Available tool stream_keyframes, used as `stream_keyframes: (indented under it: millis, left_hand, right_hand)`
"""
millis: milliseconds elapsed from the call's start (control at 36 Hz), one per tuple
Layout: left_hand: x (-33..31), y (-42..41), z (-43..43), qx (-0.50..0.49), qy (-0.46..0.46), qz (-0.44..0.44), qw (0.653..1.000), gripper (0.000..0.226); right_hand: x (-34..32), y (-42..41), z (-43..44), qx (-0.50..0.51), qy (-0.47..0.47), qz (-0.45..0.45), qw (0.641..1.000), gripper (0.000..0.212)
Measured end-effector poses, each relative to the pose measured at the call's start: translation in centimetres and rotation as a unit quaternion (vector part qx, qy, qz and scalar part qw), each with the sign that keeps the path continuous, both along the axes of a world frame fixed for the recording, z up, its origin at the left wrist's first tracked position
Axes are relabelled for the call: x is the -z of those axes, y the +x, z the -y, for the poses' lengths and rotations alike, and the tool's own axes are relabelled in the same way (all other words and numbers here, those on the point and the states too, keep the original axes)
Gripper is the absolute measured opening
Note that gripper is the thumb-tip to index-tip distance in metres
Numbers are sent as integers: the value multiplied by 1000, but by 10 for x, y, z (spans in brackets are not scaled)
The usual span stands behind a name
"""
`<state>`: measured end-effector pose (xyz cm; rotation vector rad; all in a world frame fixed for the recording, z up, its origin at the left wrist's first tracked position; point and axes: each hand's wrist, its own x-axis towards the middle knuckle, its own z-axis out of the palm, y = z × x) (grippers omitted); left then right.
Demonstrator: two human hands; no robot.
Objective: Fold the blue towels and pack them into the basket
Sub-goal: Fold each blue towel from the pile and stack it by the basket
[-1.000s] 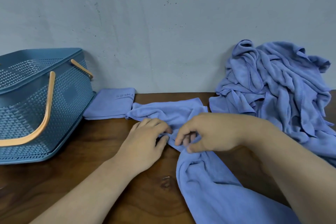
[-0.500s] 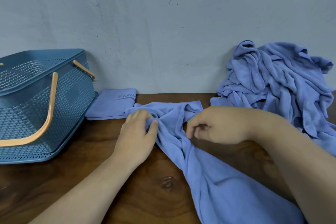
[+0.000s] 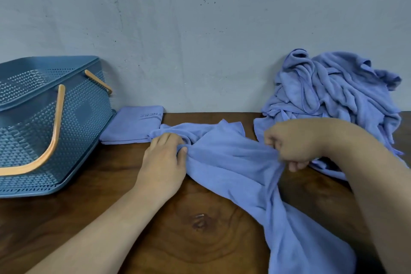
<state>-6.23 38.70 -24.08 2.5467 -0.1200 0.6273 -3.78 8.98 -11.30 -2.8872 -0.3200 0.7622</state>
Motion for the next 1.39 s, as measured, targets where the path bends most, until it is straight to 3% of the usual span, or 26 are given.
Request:
stream_keyframes:
  millis: [139,222,306,389,472,583,639,694,778,833,889,972,1056,1167,1222,1306,1389]
  left_hand:
    - [-7,-7,5,13,-57,41,997,6]
    - [-16,-15,7,-32,-69,63,995,16]
    - [-20,-20,8,-87,-10,11,996,41]
    - [-18,-20,7,-114,12,-47,992,44]
    - [-16,-18,6,-113,15,-64,991,29]
    - [-12,-16,8,-19,-28,-68,997,7]
    - [-14,-18,10,42,-75,-70,994,8]
    - [-18,-20,13,60,-145,-53,986,17]
    - [-21,-22,14,20,-230,-12,973,16]
    - [-22,-20,11,-18,-249,-15,968,12]
    - [-20,-19,8,-30,-228,-48,972,19]
    - [-14,-16,9,-26,-154,-86,984,26]
    - [-11,-15,11,-1,-106,-78,991,24]
    - [-18,-19,11,83,-190,-78,975,29]
    - [-21,-21,12,91,-245,-67,963,34]
    - [-19,-18,12,33,-318,-23,947,32]
    - [-18,-15,8,-26,-312,-45,949,18]
  right_hand:
    - [10,3,-10,17,-23,34,999,36]
    - [11,-2,-21,-22,-85,173,981,30]
    - [20,-3,-27,-77,-89,264,957,23]
    - [25,-6,-41,-142,31,205,968,39]
    - [36,-14,-60,-179,124,155,964,33]
    - [63,-19,-76,-162,96,196,962,50]
    - [69,-18,-80,-152,78,256,952,29]
    - [73,-11,-78,-122,103,274,948,13]
    - [73,1,-71,-39,221,227,948,19]
    - [67,6,-66,32,336,159,928,23]
    - [60,6,-61,73,389,106,912,21]
    - [60,3,-62,40,363,107,925,23]
    - [71,-7,-75,-14,278,132,951,46]
    - [78,-16,-86,-95,141,264,950,31]
    - [81,-10,-83,-81,169,259,948,31]
    - [79,2,-75,-14,307,208,929,33]
    - [71,9,-68,79,422,146,891,39]
